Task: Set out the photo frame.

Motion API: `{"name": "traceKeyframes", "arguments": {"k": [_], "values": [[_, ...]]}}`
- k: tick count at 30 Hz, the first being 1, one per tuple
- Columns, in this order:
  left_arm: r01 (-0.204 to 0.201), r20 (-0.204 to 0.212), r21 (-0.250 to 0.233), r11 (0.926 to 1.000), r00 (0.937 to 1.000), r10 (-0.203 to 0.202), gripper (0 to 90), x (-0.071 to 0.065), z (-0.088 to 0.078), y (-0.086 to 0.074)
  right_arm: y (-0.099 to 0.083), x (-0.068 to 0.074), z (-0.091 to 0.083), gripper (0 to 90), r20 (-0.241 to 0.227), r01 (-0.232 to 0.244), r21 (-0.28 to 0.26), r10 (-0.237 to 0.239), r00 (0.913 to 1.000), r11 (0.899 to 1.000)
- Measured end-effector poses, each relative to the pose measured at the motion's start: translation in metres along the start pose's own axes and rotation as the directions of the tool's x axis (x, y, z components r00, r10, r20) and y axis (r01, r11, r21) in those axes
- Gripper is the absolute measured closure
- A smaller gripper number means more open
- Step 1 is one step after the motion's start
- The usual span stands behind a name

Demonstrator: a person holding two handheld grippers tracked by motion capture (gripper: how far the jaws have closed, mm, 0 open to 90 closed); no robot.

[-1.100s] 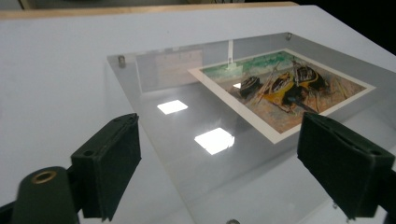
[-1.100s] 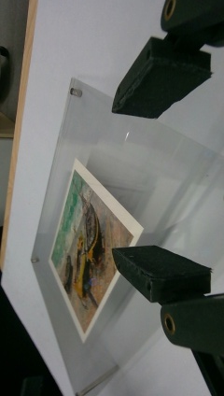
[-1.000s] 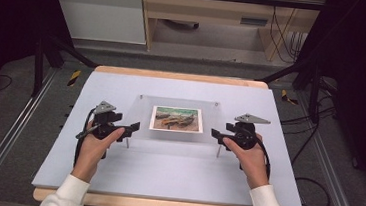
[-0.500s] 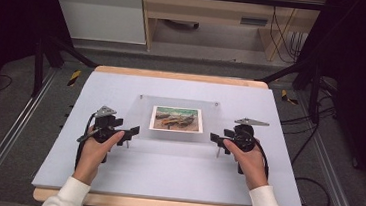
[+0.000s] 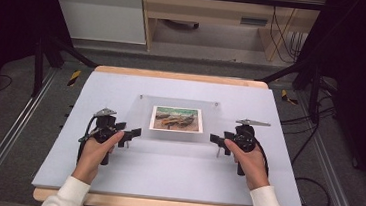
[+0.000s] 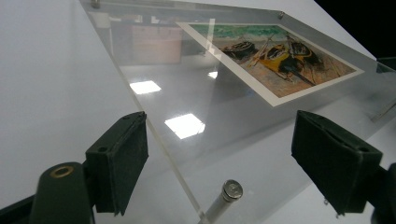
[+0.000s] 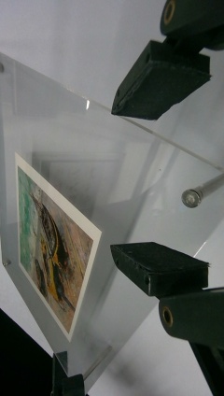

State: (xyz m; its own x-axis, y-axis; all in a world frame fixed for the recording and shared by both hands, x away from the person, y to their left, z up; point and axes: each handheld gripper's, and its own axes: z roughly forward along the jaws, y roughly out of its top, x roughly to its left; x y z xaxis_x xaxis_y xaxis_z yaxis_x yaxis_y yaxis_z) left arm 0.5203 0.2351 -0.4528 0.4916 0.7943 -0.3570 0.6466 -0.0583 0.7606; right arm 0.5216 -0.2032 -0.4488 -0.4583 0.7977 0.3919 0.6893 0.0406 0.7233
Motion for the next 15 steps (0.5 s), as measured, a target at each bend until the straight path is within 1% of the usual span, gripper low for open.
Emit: {"name": "traceKeyframes", "arguments": {"k": [1, 2, 3, 4, 5, 6, 7, 8, 9, 12, 14, 15], "values": [[0.000, 0.000, 0.000, 1.0000, 1.0000, 0.000, 18.2, 0.0000, 0.0000, 0.0000, 0.0000, 0.0000, 0.0000, 27.8, 0.000, 0.000, 0.000, 0.000, 1.0000, 1.000], [0.015, 0.012, 0.001, 0.9999, 0.9998, -0.015, 18.1, 0.0021, 0.0006, -0.0006, -0.0004, -0.0008, 0.0001, 27.4, -0.005, -0.007, 0.000, 0.007, 1.0000, 1.000], [0.015, 0.012, 0.001, 0.9999, 0.9998, -0.015, 17.9, 0.0021, 0.0006, -0.0006, -0.0005, -0.0012, 0.0005, 26.5, -0.010, -0.022, 0.005, 0.023, 0.9997, 1.000], [0.028, 0.018, 0.003, 0.9996, 0.9994, -0.028, 17.8, 0.0028, 0.0008, -0.0009, -0.0007, -0.0016, 0.0013, 25.9, -0.014, -0.035, 0.008, 0.035, 0.9993, 0.999], [0.036, 0.024, 0.005, 0.9994, 0.9991, -0.036, 17.8, 0.0037, 0.0010, -0.0011, -0.0007, -0.0016, 0.0013, 25.9, -0.014, -0.035, 0.008, 0.035, 0.9993, 0.999], [0.053, 0.039, 0.007, 0.9985, 0.9978, -0.054, 17.5, 0.0053, 0.0020, -0.0016, -0.0006, -0.0027, 0.0026, 25.1, -0.019, -0.044, 0.008, 0.044, 0.9988, 0.999], [0.060, 0.053, 0.009, 0.9981, 0.9968, -0.060, 17.7, 0.0058, 0.0030, -0.0019, -0.0006, -0.0030, 0.0033, 24.8, -0.019, -0.049, 0.008, 0.049, 0.9986, 0.999], [0.060, 0.053, 0.009, 0.9981, 0.9968, -0.060, 17.6, 0.0058, 0.0030, -0.0019, -0.0006, -0.0030, 0.0033, 24.8, -0.019, -0.049, 0.008, 0.049, 0.9986, 0.999], [0.075, 0.069, 0.011, 0.9971, 0.9947, -0.076, 17.6, 0.0057, 0.0053, -0.0025, -0.0003, -0.0034, 0.0040, 24.5, -0.019, -0.050, 0.008, 0.051, 0.9985, 0.999], [0.085, 0.070, 0.008, 0.9963, 0.9938, -0.086, 17.1, 0.0051, 0.0086, -0.0023, -0.0003, -0.0048, 0.0053, 23.9, -0.026, -0.063, 0.009, 0.063, 0.9977, 0.998], [0.086, 0.070, 0.006, 0.9963, 0.9938, -0.086, 17.0, 0.0057, 0.0094, -0.0021, -0.0004, -0.0060, 0.0059, 23.9, -0.030, -0.063, 0.009, 0.064, 0.9975, 0.998], [0.086, 0.070, 0.006, 0.9963, 0.9938, -0.086, 17.0, 0.0057, 0.0094, -0.0021, -0.0005, -0.0061, 0.0058, 23.9, -0.036, -0.071, 0.010, 0.072, 0.9968, 0.997]]}}
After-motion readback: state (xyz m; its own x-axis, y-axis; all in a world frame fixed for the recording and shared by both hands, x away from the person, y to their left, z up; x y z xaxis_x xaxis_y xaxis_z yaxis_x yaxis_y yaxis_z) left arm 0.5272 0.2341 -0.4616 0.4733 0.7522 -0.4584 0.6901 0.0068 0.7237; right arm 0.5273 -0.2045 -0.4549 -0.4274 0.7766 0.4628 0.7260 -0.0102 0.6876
